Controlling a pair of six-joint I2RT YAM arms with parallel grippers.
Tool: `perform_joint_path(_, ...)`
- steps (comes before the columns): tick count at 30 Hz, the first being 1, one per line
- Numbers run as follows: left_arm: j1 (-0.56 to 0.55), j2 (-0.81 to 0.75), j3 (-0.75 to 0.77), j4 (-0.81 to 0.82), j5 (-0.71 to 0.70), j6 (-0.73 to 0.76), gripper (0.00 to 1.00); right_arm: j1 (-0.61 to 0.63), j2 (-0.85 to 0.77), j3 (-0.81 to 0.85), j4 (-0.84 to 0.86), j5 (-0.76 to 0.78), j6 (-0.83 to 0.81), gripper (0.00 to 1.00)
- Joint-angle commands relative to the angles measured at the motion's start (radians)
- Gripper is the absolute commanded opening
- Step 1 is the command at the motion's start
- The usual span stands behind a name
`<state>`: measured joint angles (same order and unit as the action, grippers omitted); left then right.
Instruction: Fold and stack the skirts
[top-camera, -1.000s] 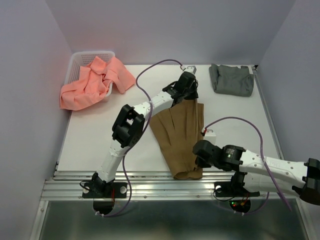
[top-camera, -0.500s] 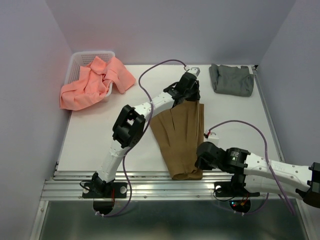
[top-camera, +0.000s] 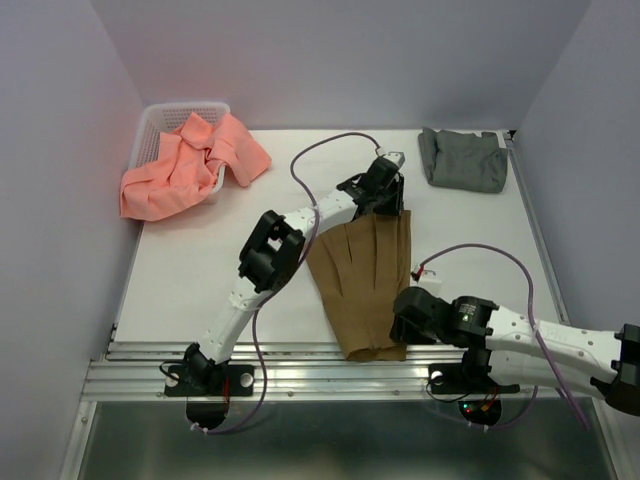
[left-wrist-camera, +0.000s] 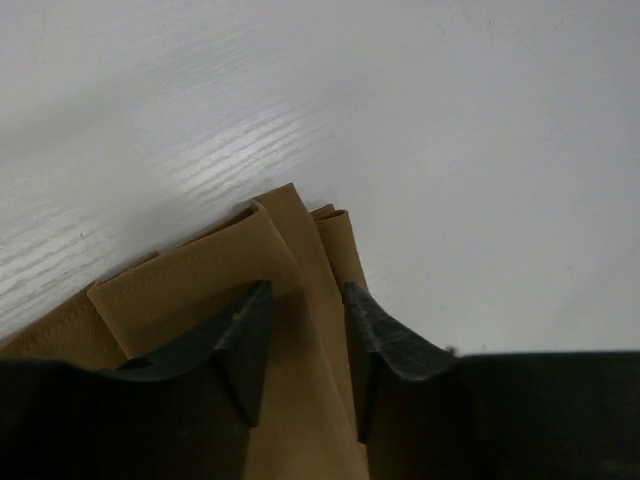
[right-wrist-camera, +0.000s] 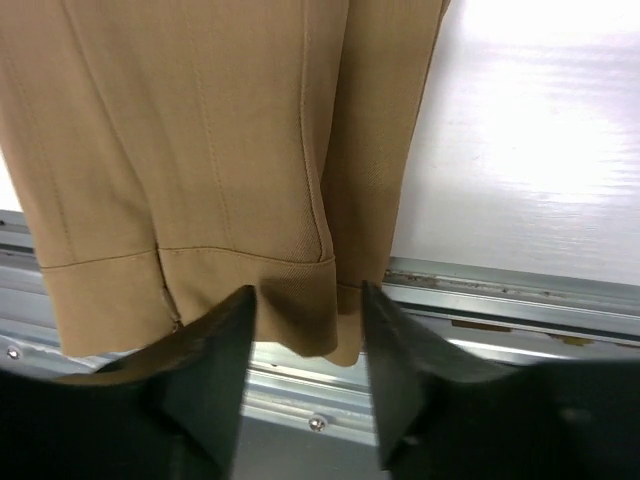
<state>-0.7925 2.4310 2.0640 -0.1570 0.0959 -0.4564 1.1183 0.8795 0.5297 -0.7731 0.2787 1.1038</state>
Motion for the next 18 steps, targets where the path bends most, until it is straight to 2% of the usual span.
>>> perform_joint_path(1, -0.001, -0.062, 0.082, 0.013, 0.028, 0.016, 0.49, -0.002, -0.025, 0.151, -0.132, 0.141, -0.010, 0.62)
perform_joint_path(4, -0.001, -0.088, 0.097, 0.014, 0.051, 0.021, 0.65, -0.002, -0.042, 0.222, -0.169, 0.195, -0.050, 0.79)
perform_joint_path(5, -0.001, -0.108, 0.103, 0.010, 0.053, 0.022, 0.86, -0.002, -0.053, 0.263, -0.167, 0.198, -0.088, 0.99)
perform_joint_path(6, -0.001, -0.122, 0.113, 0.007, 0.056, 0.027, 0.99, -0.002, -0.057, 0.280, -0.163, 0.200, -0.108, 1.00)
perform_joint_path(12, -0.001, -0.263, 0.062, -0.009, 0.021, 0.041, 0.99, -0.002, -0.076, 0.320, -0.028, 0.133, -0.255, 1.00)
perform_joint_path(15, -0.001, -0.355, -0.043, -0.009, -0.031, 0.039, 0.99, -0.002, -0.070, 0.277, 0.078, 0.027, -0.286, 1.00)
perform_joint_path(18, -0.001, -0.458, -0.194, -0.007, -0.085, 0.027, 0.99, -0.002, -0.041, 0.247, 0.139, -0.016, -0.298, 1.00)
